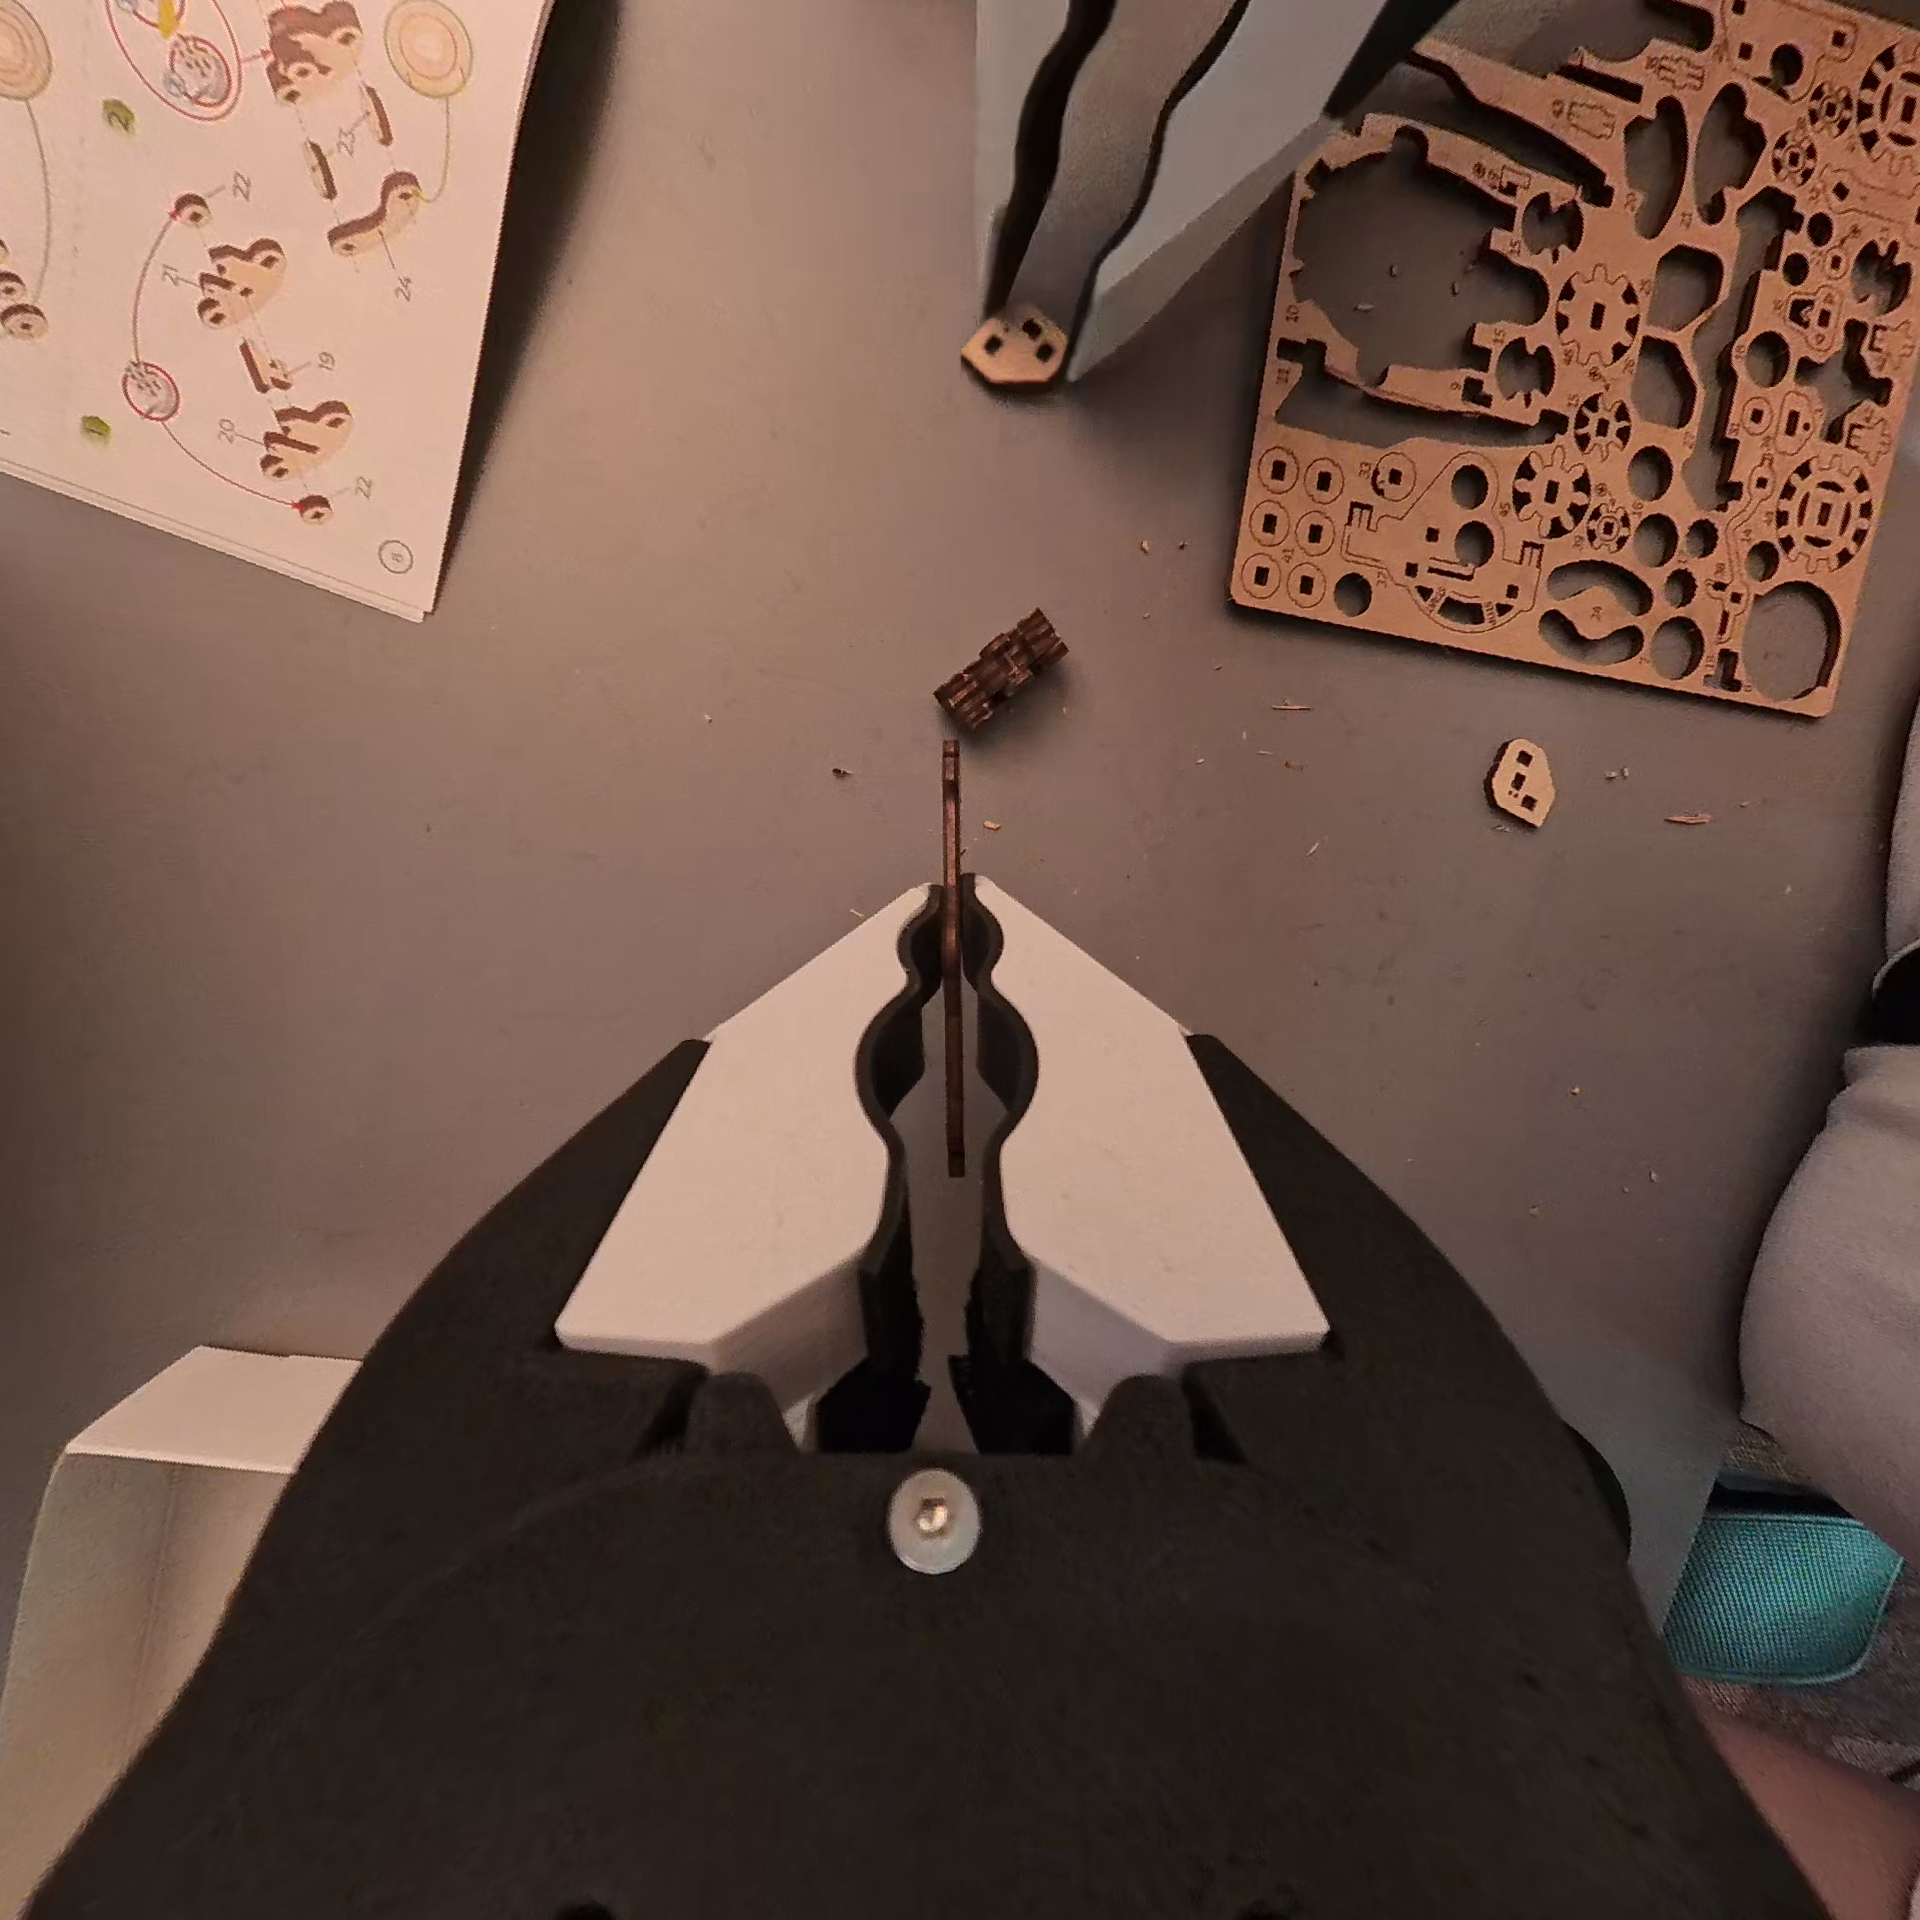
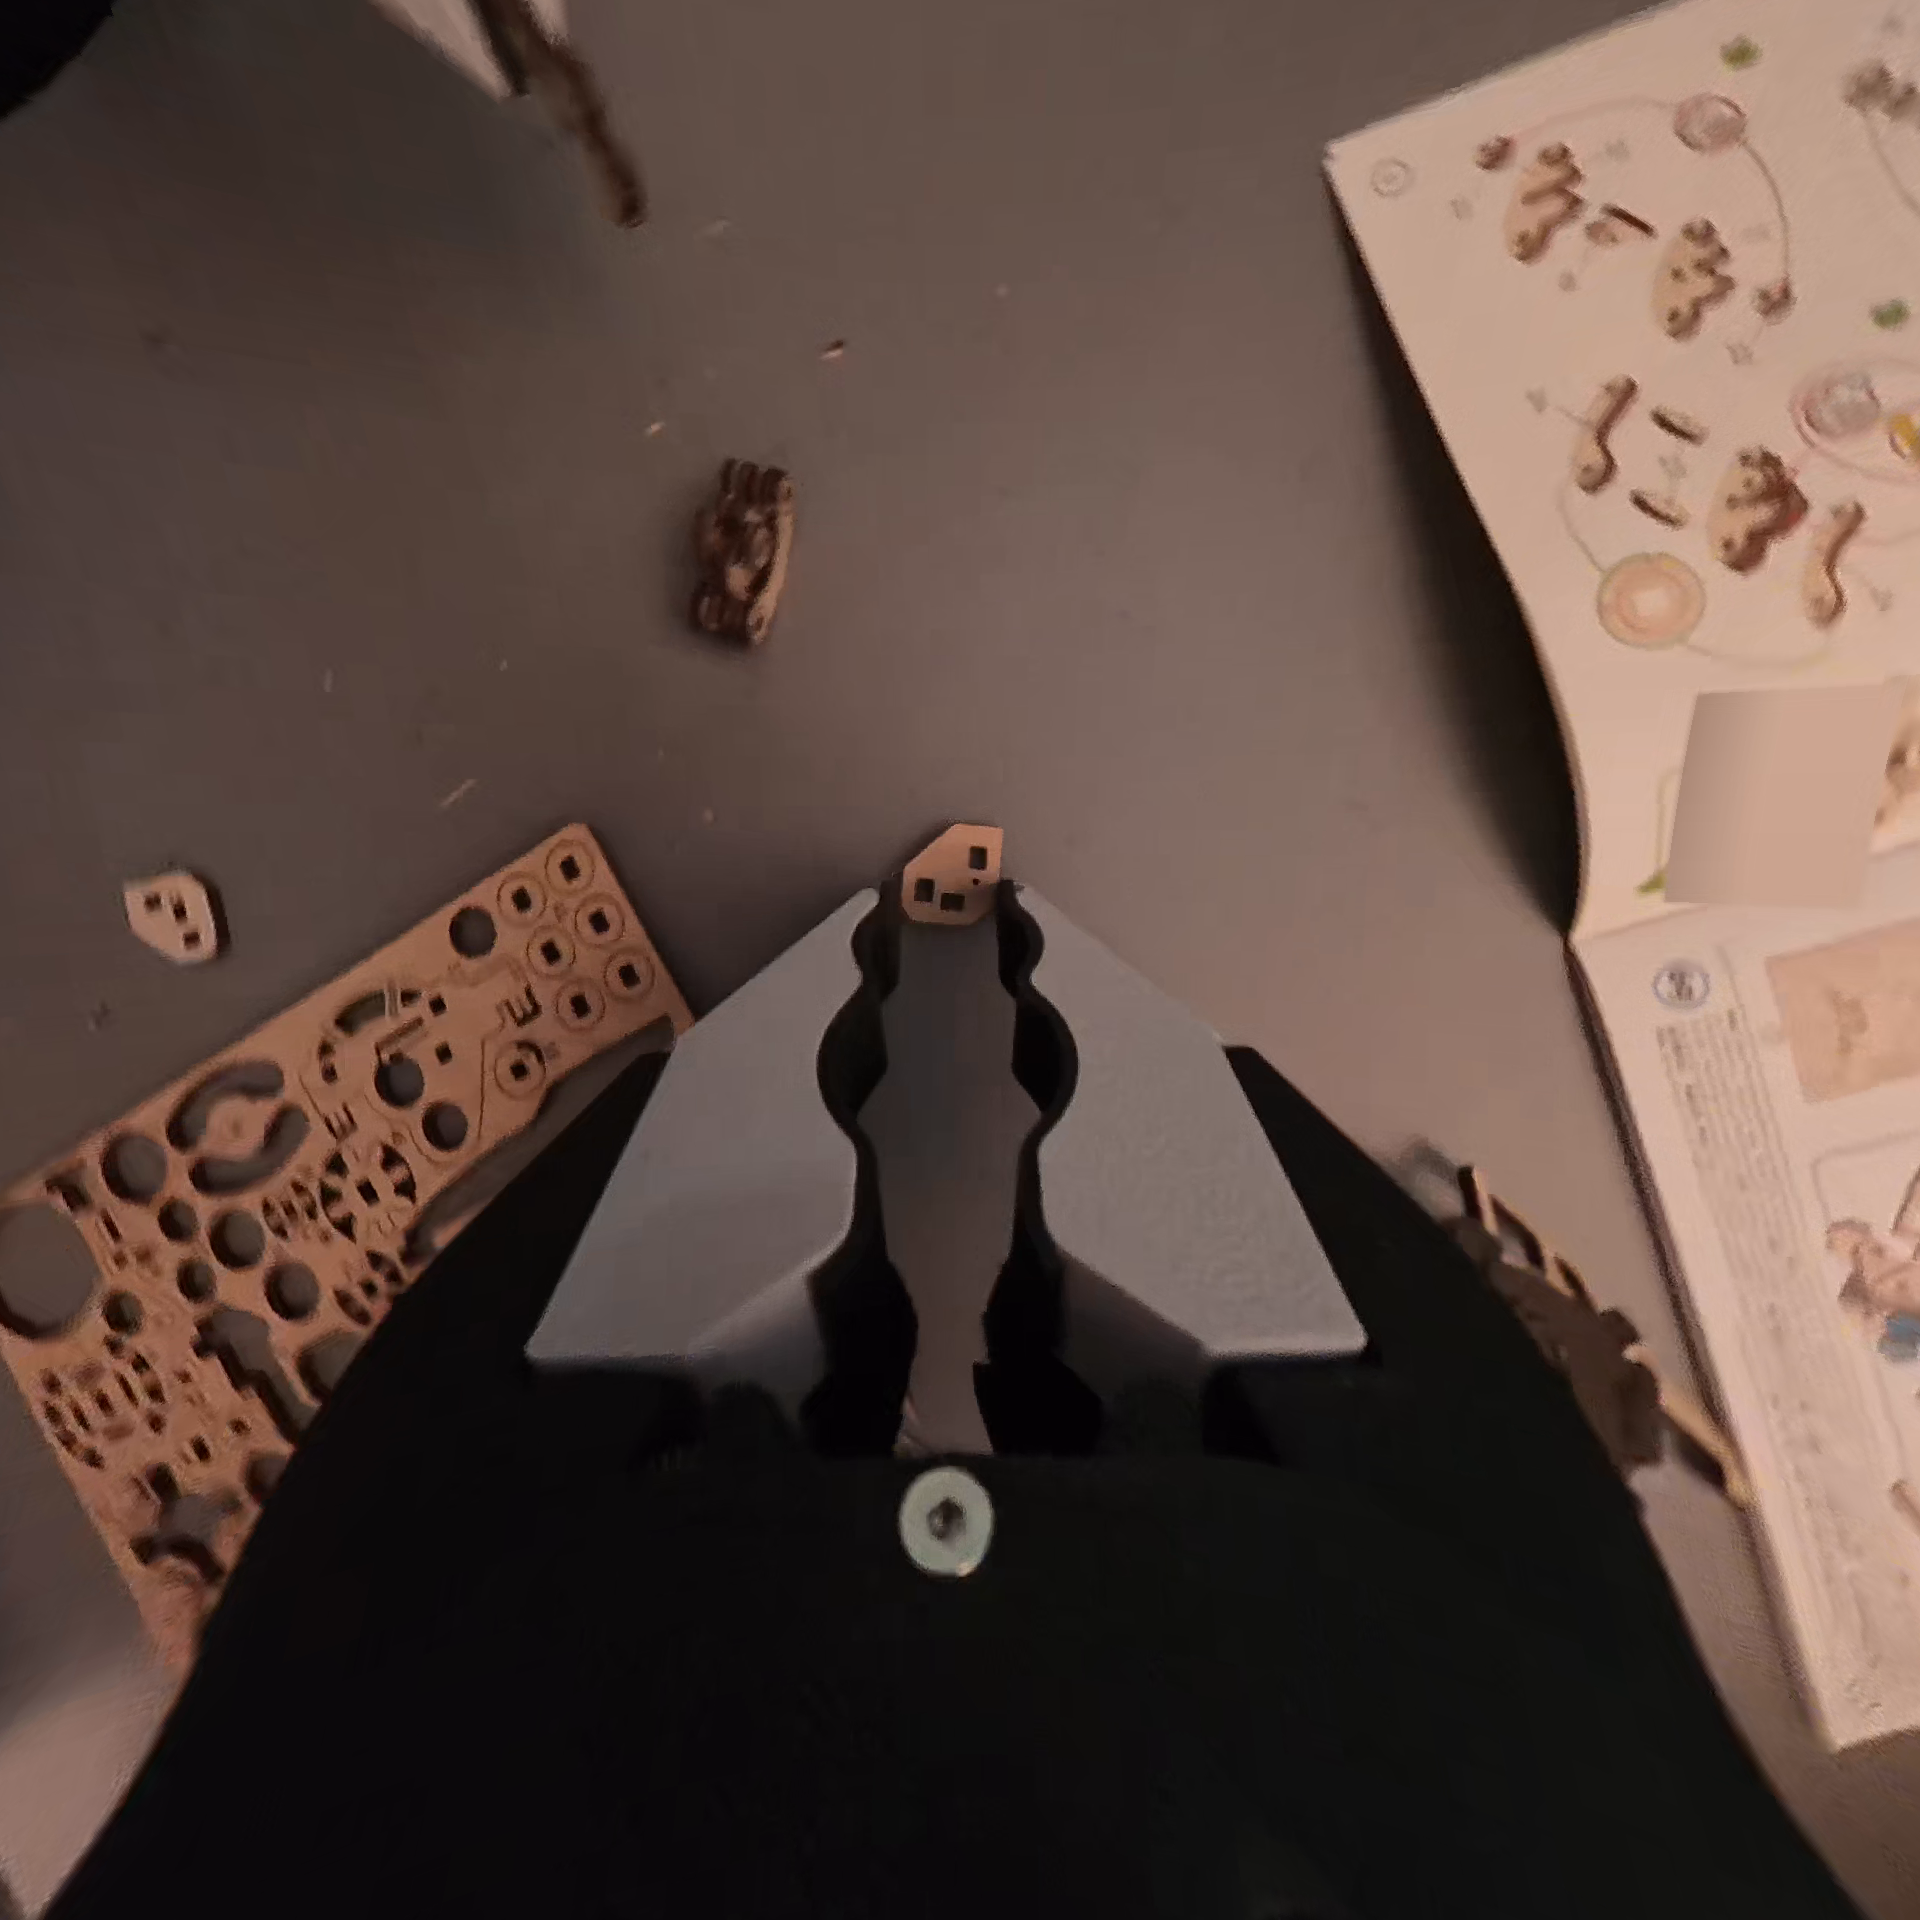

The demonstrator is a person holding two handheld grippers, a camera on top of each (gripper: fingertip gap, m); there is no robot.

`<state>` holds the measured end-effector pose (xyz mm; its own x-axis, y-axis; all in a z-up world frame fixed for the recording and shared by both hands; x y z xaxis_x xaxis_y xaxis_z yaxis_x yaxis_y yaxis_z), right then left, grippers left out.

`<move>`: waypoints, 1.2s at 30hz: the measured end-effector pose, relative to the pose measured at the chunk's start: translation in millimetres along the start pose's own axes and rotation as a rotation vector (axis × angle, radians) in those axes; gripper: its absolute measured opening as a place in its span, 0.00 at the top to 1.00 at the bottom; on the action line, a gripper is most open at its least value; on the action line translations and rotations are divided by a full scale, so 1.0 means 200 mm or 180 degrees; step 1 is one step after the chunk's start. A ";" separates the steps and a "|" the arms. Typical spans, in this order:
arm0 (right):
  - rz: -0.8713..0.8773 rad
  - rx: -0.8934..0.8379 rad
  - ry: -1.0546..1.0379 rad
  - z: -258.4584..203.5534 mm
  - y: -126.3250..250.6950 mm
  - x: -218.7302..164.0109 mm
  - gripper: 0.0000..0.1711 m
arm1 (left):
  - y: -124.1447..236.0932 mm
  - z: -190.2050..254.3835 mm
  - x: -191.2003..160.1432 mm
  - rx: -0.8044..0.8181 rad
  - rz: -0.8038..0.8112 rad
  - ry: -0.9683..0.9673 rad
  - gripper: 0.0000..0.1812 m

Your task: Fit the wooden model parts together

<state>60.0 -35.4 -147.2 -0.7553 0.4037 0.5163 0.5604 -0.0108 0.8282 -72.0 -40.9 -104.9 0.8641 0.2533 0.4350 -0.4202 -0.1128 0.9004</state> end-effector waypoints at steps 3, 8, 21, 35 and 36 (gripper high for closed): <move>0.0021 -0.0123 -0.0486 0.00 0.00 0.01 0.89 | 0.00 0.00 0.00 0.0001 0.0001 0.0004 1.00; -0.0037 0.0162 -0.0614 -0.06 0.01 0.00 0.85 | 0.00 0.00 0.00 0.0007 0.0004 -0.0007 1.00; -0.0130 0.0367 0.0591 -0.15 -0.03 0.00 0.92 | 0.02 0.00 0.01 0.0019 0.0034 -0.0010 1.00; 0.0192 -0.0157 0.1691 -0.10 -0.03 0.05 0.79 | 0.04 0.00 0.02 0.0047 0.0085 -0.0024 1.00; 0.0222 -0.0180 0.1723 -0.09 -0.04 0.06 0.79 | 0.04 0.00 0.02 0.0050 0.0086 -0.0028 1.00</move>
<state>41.2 -47.9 -143.4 -0.7924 -0.1278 0.5965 0.6075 -0.0758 0.7907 -72.6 -41.0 -95.5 0.8549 0.2415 0.4592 -0.4391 -0.1345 0.8883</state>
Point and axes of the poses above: each gripper's, where its closed fingertips meet, y back along the fingers, x out of its top, z = x × y across the jaws, the point moved 2 cm from there along y, back along the fingers, and after that the axes turned 8 degrees about x, right-handed, at the moved point
